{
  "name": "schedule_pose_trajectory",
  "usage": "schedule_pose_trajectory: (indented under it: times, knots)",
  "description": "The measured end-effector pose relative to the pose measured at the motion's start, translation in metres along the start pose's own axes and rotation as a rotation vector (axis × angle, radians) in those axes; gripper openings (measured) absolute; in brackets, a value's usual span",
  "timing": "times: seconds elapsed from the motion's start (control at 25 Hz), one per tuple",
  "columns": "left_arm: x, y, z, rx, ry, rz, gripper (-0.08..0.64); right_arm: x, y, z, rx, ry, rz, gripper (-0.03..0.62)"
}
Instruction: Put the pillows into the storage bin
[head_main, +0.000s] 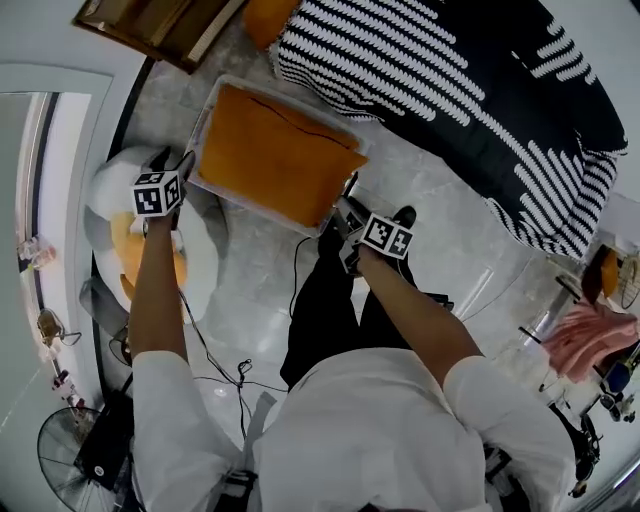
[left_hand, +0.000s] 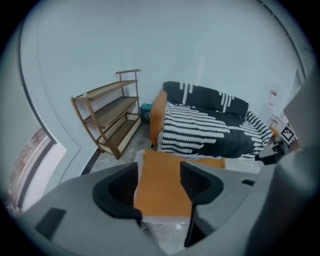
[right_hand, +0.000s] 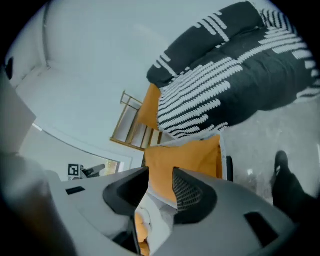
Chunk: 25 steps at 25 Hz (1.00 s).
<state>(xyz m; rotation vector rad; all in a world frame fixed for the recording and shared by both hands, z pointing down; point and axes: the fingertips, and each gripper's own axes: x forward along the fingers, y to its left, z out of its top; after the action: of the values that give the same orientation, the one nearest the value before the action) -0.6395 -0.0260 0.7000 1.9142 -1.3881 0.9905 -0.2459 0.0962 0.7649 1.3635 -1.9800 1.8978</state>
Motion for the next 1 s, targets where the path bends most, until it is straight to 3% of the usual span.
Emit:
schedule_pose_trajectory:
  times: [0.2,0.44,0.8,1.0]
  knots:
    - [-0.051,-0.052,0.044,-0.001,-0.218,-0.097,0.266,-0.052,0.059,0.066,-0.314,-0.106,0.119,0.155]
    - [-0.131,-0.128,0.113,-0.035,-0.519,-0.237,0.244,-0.149,0.129,0.154,-0.586,-0.337,0.234,0.155]
    - [-0.231,-0.275,0.238,0.058,-0.871,-0.4,0.216,-0.331,0.203,0.257,-0.941,-0.69,0.206,0.153]
    - [-0.281,-0.362,0.285,0.113,-0.995,-0.43,0.185,-0.445,0.222,0.29,-1.05,-0.835,0.179,0.147]
